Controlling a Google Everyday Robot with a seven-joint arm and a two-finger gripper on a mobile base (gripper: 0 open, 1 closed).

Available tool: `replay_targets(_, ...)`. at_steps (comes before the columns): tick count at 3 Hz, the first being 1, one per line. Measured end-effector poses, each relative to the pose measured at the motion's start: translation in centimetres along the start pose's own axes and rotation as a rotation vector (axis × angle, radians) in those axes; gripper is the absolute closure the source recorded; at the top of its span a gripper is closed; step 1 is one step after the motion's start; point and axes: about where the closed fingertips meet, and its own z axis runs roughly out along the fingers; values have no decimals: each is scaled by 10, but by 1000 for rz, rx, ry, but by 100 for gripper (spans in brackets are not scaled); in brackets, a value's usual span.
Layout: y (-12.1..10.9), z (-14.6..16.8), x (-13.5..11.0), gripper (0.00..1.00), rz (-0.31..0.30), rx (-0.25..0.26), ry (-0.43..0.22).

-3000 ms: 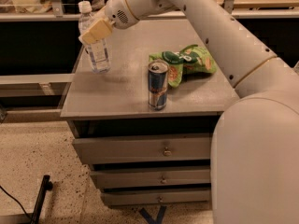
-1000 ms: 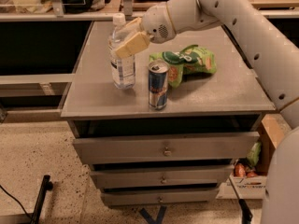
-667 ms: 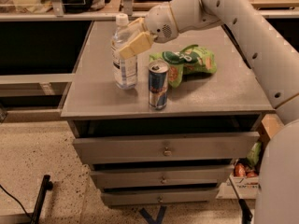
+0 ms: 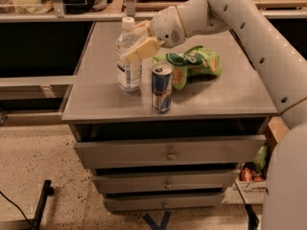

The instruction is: Move blue plastic bottle near redbull can

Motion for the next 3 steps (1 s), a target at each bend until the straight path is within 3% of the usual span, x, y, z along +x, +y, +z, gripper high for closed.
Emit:
replay_targets(1, 3, -2, 2, 12, -17, -14, -8)
replay_targets(2, 4, 2, -1, 0, -36, -44, 0)
replay_targets(3, 1, 5, -9, 0, -40, -39, 5)
